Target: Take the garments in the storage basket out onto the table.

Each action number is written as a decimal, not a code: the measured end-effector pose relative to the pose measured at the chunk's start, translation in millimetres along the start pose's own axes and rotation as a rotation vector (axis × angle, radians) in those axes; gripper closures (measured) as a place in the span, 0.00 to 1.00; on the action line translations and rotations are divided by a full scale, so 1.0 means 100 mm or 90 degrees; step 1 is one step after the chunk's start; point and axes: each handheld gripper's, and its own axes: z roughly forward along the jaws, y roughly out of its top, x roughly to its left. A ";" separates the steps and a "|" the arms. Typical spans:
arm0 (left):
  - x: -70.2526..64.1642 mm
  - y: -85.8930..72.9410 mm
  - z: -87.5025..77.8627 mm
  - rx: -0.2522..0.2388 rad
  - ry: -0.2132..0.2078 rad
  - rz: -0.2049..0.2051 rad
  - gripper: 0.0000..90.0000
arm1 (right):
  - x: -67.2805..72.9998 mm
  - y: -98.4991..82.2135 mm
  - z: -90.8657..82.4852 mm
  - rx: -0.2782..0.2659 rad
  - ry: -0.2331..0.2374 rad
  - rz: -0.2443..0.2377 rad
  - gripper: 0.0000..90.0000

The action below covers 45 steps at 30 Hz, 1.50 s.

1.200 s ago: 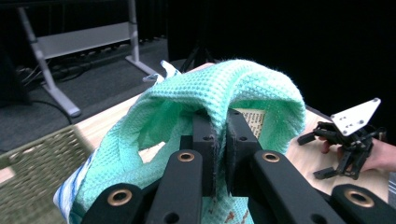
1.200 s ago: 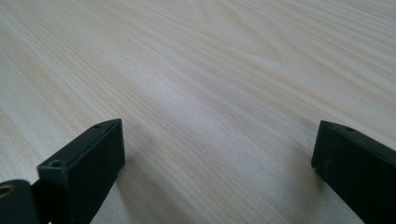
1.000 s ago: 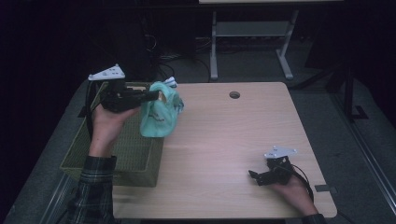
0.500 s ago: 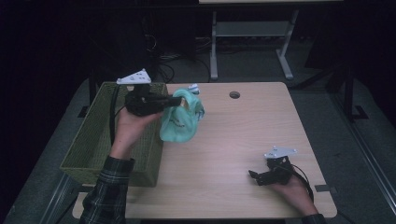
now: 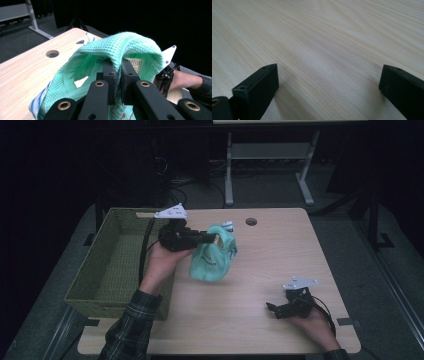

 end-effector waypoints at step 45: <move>-0.04 -0.73 1.51 0.114 -0.092 0.017 0.92 | 0.00 0.00 0.00 0.000 0.000 -0.001 0.02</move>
